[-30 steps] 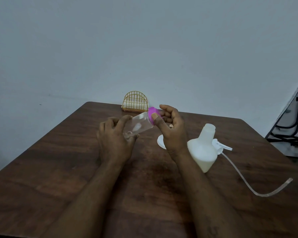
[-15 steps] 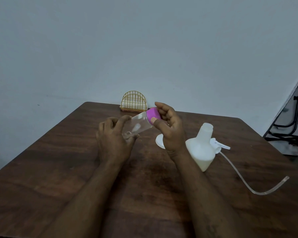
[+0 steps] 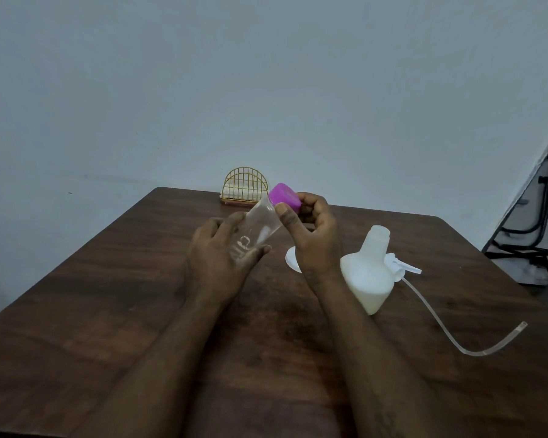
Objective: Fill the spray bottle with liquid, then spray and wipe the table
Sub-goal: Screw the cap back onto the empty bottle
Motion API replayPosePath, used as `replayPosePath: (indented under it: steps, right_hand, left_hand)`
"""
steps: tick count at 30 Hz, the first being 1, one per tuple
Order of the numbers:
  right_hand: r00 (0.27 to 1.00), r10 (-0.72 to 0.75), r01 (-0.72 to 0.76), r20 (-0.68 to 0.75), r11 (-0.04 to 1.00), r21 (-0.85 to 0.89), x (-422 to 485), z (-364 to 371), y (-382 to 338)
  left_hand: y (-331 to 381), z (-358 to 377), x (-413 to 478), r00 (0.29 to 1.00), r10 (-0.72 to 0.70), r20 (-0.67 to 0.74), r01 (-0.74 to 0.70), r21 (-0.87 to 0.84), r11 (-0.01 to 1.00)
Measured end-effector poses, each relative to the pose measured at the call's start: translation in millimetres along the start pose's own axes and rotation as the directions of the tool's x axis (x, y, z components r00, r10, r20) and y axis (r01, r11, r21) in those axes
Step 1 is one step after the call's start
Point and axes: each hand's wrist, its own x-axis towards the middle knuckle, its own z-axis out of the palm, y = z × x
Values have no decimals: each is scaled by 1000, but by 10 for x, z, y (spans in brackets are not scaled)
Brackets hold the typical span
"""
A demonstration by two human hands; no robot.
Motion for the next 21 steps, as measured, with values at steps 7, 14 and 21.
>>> replayPosePath:
  steps: [7, 14, 21]
  right_hand:
    - [999, 1, 1, 44, 999, -44, -73, -19, -16]
    - [994, -44, 70, 101, 960, -273, -174, -224, -43]
    - [991, -64, 104, 115, 917, -386, -419, -587, -149]
  left_hand:
    - [122, -30, -43, 995, -19, 98, 41, -231, 972]
    - [59, 23, -63, 985, -60, 162, 99, -243, 965]
    - [144, -9, -171, 967, 6, -255, -51, -170, 984]
